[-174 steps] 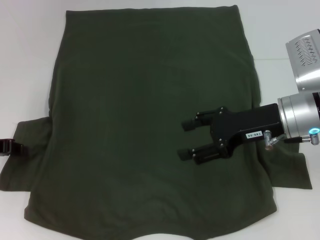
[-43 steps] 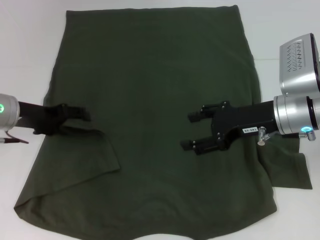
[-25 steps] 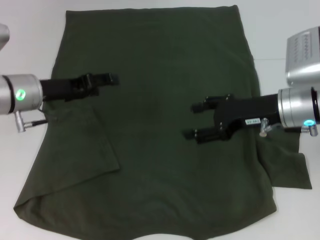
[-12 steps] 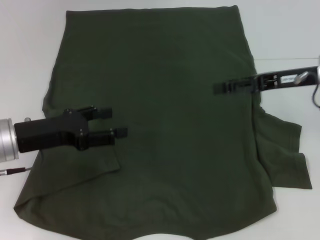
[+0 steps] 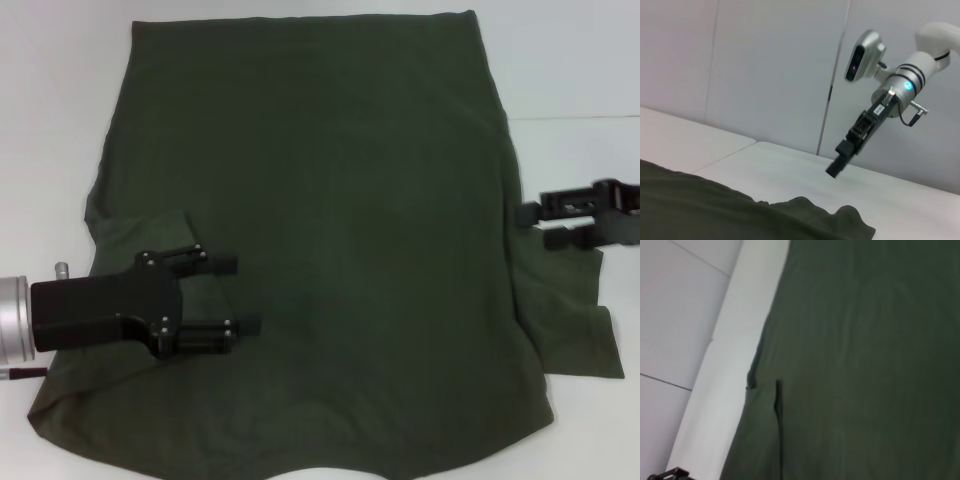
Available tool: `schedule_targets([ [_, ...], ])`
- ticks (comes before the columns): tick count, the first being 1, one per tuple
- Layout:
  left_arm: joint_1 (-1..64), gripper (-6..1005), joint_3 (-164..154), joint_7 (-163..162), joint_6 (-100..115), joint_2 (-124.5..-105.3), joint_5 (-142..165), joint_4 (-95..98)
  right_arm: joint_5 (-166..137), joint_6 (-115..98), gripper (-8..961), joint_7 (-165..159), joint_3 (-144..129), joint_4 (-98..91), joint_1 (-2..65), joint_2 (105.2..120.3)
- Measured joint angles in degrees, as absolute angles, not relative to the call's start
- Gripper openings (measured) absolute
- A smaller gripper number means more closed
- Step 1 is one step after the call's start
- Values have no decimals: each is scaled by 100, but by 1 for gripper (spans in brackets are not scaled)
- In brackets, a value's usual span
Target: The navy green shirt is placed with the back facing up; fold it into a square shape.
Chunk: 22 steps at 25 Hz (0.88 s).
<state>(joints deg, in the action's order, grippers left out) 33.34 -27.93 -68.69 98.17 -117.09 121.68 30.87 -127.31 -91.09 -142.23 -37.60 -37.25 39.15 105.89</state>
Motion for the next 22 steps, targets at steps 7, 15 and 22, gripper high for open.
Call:
schedule_targets([
  [7, 3217, 861, -2659, -6601, 9840, -11747, 12129, 3077, -13224, -9123, 850, -14458, -3557, -3718, 3635, 10473],
  [15, 3301, 860, -2643, -6633, 9811, -11718, 12159, 3112, -14031, -9019, 850, -14785, -3439, -3705, 3671, 10464],
  [22, 3381, 861, -2670, -6710, 9761, -11693, 12167, 3120, -14204, -8755, 850, -14803, -3468, -3640, 3641, 10471],
])
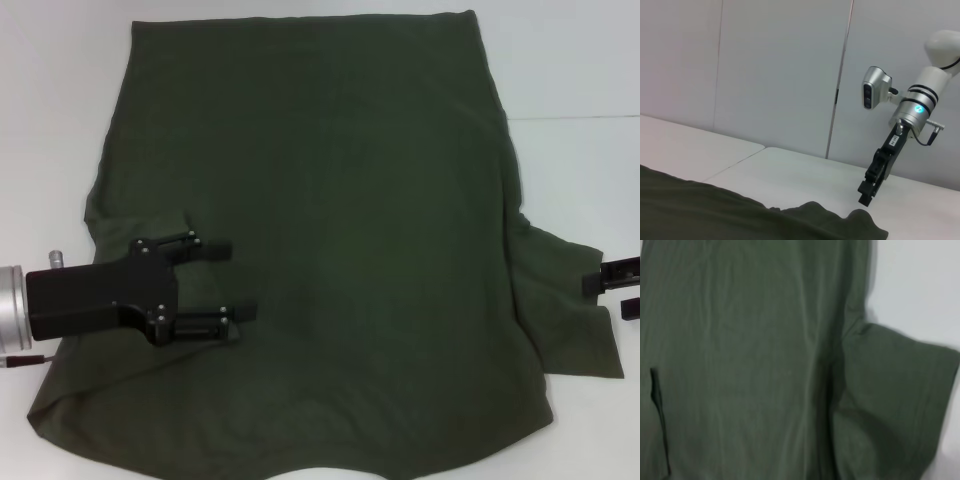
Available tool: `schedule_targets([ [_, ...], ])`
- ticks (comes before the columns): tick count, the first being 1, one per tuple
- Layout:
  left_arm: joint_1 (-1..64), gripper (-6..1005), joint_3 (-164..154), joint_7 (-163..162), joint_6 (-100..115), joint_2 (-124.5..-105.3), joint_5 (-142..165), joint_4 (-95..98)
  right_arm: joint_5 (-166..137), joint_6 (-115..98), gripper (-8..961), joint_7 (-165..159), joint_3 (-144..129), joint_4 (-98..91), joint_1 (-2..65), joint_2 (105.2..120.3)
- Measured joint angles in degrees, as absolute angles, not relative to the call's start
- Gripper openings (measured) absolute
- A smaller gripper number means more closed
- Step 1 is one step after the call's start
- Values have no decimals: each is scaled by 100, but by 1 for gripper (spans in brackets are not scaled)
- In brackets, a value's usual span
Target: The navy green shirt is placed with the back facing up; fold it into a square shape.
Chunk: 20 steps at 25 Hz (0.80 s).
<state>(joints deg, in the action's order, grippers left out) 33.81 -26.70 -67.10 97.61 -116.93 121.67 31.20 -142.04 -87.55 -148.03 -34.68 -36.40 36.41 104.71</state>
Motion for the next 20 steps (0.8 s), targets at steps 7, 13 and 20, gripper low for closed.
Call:
schedule_targets([
  [7, 3427, 861, -2688, -6725, 9707, -11686, 12167, 3096, -14211, -8548, 850, -14650, -3498, -3387, 3611, 10463],
  [13, 3427, 861, -2690, -6728, 9695, -11694, 12168, 3086, -14212, -8406, 849, -14520, -3501, -3265, 3620, 10475],
  [20, 3405, 860, -2698, -6727, 9685, -11715, 12167, 3084, -14204, -8280, 849, -14429, -3481, -3140, 3621, 10494],
])
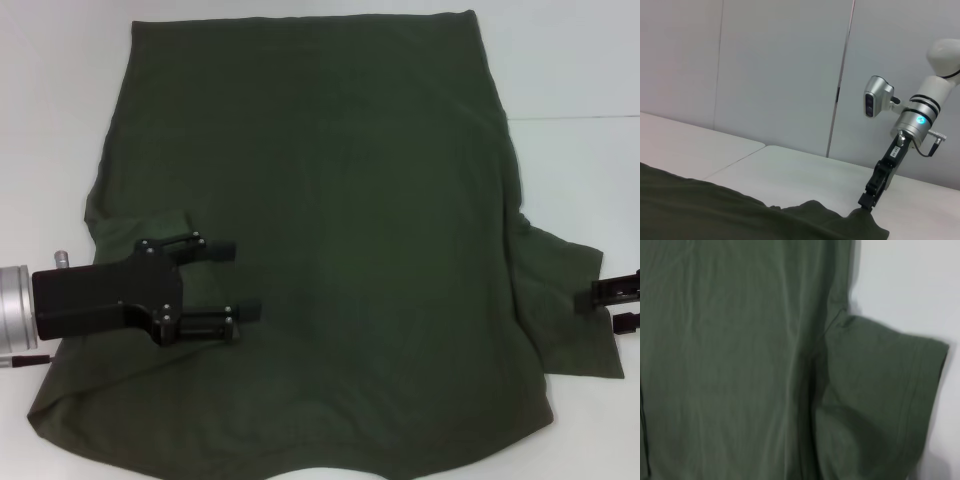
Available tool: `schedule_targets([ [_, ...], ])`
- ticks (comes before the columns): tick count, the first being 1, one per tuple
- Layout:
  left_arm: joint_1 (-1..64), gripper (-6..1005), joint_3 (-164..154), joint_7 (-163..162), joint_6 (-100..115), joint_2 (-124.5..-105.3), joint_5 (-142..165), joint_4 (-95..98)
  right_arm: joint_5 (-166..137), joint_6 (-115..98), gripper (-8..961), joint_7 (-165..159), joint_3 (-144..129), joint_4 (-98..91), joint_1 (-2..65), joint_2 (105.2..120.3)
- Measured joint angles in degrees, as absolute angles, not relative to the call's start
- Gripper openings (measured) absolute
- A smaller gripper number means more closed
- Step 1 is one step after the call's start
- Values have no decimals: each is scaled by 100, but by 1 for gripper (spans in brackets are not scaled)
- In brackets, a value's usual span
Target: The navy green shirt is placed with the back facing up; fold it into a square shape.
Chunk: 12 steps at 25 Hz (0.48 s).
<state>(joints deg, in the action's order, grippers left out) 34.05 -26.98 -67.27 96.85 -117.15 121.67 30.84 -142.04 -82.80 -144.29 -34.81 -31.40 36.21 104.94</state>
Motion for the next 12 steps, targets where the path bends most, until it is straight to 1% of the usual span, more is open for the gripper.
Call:
schedule_targets([
  [6, 3386, 860, -2684, -6725, 9685, -11724, 12164, 3084, -14185, -8233, 849, -14346, -3477, -3089, 3645, 10536],
  [12, 3382, 860, -2676, -6723, 9685, -11724, 12158, 3085, -14167, -8145, 850, -14226, -3424, -2926, 3673, 10541],
])
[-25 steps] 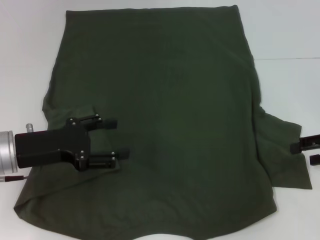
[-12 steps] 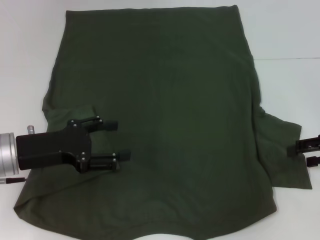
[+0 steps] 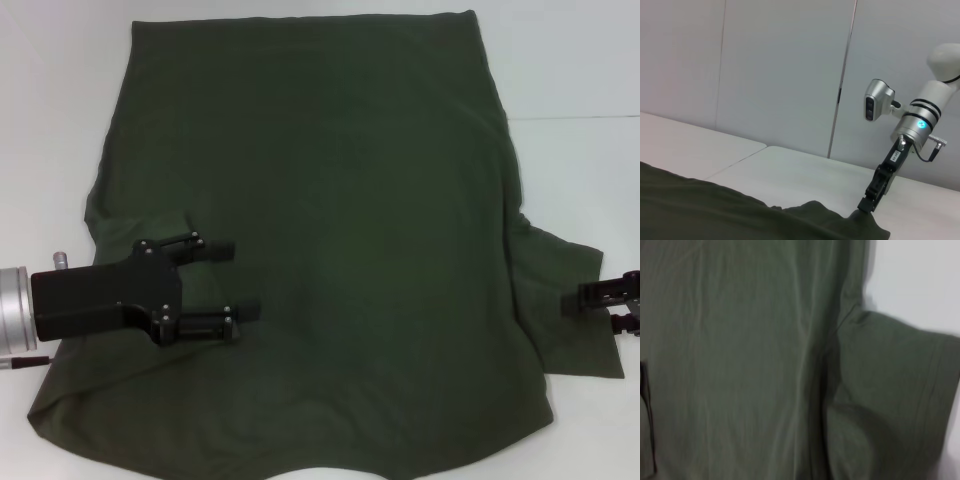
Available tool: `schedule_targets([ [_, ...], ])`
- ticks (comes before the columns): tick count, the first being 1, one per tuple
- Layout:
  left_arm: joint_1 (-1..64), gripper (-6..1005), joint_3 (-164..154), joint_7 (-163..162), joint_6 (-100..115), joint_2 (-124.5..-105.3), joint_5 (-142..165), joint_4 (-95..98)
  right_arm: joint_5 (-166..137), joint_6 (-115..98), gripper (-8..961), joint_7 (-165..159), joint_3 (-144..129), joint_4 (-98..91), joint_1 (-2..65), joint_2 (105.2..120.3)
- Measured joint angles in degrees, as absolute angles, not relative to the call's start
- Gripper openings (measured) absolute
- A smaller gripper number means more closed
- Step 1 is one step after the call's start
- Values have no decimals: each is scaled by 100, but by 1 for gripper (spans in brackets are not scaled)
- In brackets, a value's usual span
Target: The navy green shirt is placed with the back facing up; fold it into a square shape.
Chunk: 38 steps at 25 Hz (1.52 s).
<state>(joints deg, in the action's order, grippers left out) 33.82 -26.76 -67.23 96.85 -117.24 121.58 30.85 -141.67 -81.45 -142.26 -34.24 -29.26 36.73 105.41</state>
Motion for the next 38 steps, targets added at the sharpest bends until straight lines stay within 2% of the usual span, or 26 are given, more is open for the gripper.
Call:
schedule_targets([
  [29, 3384, 860, -2675, -6723, 9687, -11724, 12111, 3085, -14014, -8013, 850, -13906, -3417, -2867, 3663, 10621],
  [34, 3384, 860, -2666, -6740, 9742, -11724, 12111, 3097, -14014, -7967, 730, -13738, -3378, -2865, 3624, 10654],
  [38, 3384, 860, -2662, -6774, 9746, -11724, 12111, 3109, -14013, -7947, 549, -13613, -3285, -2865, 3597, 10657],
])
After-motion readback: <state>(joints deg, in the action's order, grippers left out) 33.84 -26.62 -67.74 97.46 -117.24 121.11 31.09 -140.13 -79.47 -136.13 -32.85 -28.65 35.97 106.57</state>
